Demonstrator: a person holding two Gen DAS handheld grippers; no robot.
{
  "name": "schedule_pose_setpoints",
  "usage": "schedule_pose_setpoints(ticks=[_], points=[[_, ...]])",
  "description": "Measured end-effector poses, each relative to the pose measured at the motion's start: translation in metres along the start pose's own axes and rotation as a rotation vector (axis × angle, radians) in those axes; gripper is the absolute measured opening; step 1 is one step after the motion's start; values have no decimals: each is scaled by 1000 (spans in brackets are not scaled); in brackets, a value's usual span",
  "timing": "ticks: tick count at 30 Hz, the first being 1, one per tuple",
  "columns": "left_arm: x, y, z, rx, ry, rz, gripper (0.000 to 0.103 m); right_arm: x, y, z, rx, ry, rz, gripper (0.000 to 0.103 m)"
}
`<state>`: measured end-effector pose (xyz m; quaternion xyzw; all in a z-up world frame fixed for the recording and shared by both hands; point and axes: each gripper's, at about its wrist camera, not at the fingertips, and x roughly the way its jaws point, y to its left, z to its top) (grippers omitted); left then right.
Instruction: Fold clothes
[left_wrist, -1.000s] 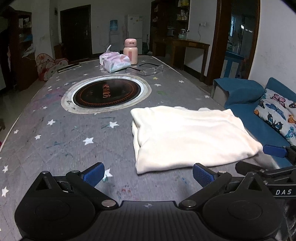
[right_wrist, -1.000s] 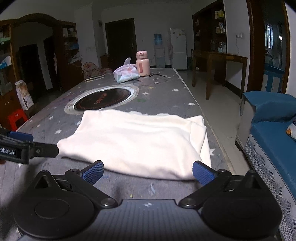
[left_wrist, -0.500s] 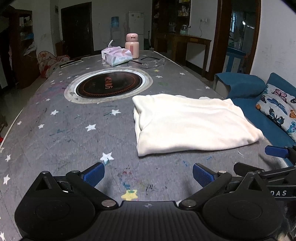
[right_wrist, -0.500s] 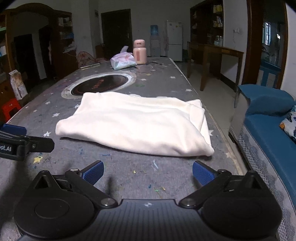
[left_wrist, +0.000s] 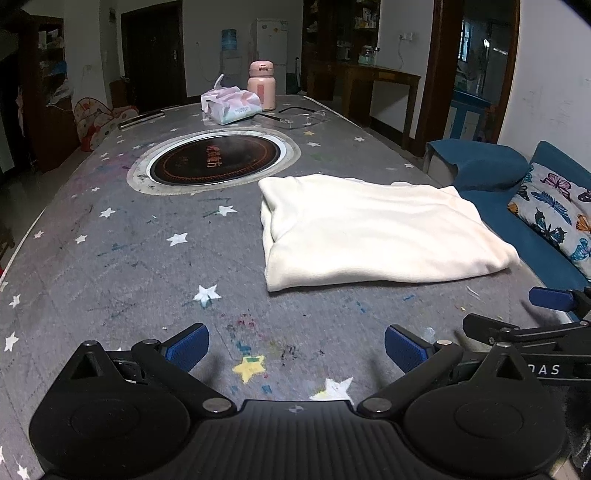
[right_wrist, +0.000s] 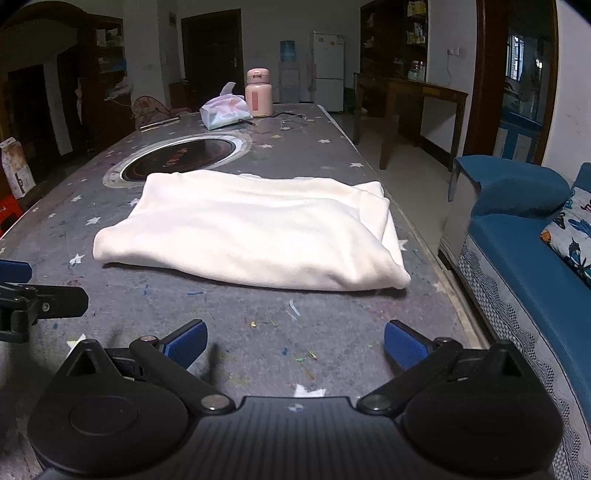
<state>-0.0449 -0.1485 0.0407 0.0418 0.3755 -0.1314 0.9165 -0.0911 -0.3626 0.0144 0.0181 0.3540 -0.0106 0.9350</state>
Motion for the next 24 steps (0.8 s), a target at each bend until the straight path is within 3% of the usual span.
schedule_pose_setpoints(ticks=[24], points=[[-17, -8, -6, -12, 0, -10, 103, -16, 9, -10, -1, -1, -28, 103]])
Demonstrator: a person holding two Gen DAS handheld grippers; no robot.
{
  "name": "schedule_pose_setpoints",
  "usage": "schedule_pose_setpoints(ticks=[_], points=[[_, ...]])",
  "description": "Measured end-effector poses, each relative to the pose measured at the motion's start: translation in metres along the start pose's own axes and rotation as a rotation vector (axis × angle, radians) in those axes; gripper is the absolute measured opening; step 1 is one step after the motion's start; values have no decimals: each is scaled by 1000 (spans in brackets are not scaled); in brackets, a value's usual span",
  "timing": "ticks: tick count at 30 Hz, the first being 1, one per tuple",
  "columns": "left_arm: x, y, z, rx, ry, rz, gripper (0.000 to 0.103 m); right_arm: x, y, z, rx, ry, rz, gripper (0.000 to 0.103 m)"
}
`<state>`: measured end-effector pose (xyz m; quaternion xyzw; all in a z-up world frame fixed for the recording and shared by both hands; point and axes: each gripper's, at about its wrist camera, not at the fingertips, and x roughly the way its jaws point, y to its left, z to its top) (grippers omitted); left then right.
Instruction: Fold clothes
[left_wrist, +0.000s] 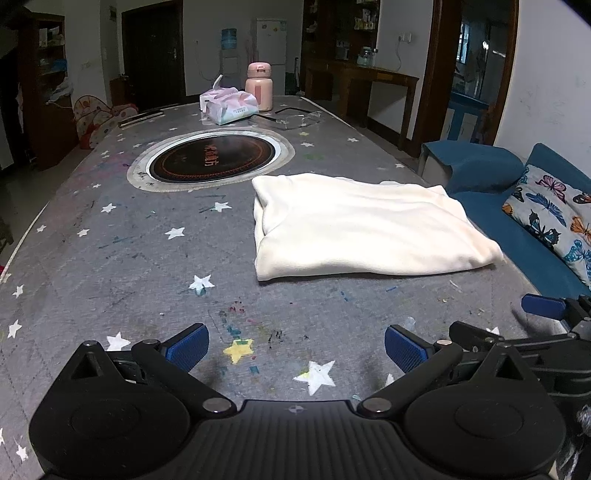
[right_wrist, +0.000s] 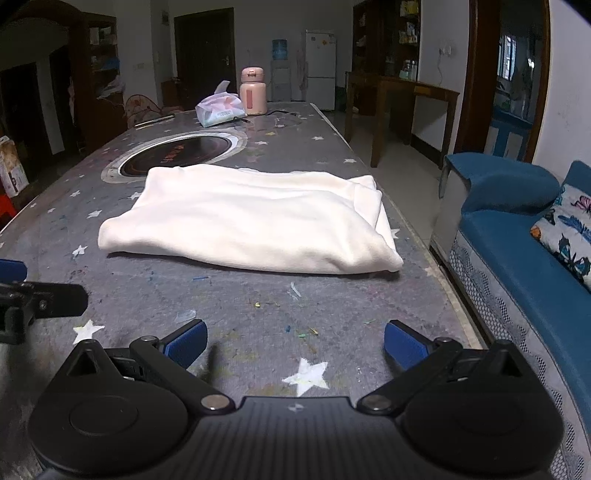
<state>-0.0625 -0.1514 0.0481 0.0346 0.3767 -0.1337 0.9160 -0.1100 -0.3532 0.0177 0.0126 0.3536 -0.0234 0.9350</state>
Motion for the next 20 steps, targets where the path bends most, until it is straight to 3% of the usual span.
schedule_pose_setpoints(ticks=[20], points=[[0, -5, 2, 7, 2, -8, 103, -4, 0, 1, 16, -4, 29, 103]])
